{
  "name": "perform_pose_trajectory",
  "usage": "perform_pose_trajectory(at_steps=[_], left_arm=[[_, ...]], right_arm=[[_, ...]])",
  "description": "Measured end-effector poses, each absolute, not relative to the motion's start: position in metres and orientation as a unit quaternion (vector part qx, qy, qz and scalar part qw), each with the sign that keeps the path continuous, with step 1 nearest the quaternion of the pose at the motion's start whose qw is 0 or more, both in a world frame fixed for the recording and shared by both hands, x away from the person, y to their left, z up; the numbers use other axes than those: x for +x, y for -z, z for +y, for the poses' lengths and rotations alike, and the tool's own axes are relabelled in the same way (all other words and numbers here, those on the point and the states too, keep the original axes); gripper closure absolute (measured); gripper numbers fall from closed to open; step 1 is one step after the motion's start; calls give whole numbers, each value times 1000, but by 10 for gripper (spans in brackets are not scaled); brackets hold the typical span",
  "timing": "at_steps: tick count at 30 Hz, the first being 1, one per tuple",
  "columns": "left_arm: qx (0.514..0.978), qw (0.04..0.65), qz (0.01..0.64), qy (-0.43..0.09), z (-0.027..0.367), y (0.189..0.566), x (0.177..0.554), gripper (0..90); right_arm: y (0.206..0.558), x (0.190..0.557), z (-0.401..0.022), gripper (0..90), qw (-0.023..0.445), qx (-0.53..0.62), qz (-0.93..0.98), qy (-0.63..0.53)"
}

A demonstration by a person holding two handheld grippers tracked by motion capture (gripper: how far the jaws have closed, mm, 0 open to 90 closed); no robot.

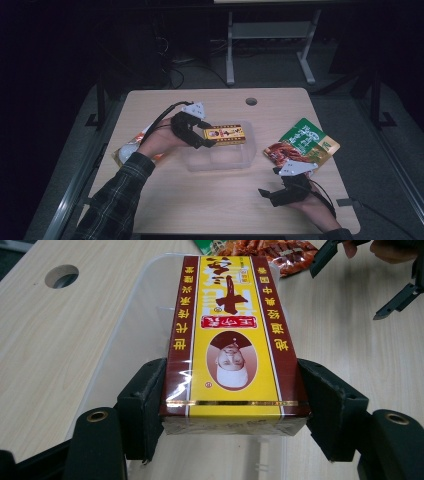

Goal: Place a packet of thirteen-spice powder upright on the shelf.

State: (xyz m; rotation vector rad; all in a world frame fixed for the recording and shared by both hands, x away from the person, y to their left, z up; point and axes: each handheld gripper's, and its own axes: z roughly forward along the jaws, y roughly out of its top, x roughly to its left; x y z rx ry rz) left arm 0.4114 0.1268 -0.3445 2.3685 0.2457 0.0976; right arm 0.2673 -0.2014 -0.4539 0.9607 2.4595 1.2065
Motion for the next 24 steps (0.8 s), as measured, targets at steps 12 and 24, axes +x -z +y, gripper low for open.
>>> perform_pose_trajectory(at_steps=[12,24], left_arm=[[933,348,81,-35,107,350,425,321],[936,342,79,-22,92,357,428,319]], right_arm=[[454,268,-201,83,115,330,841,-413],[455,268,-202,83,114,330,841,-413]])
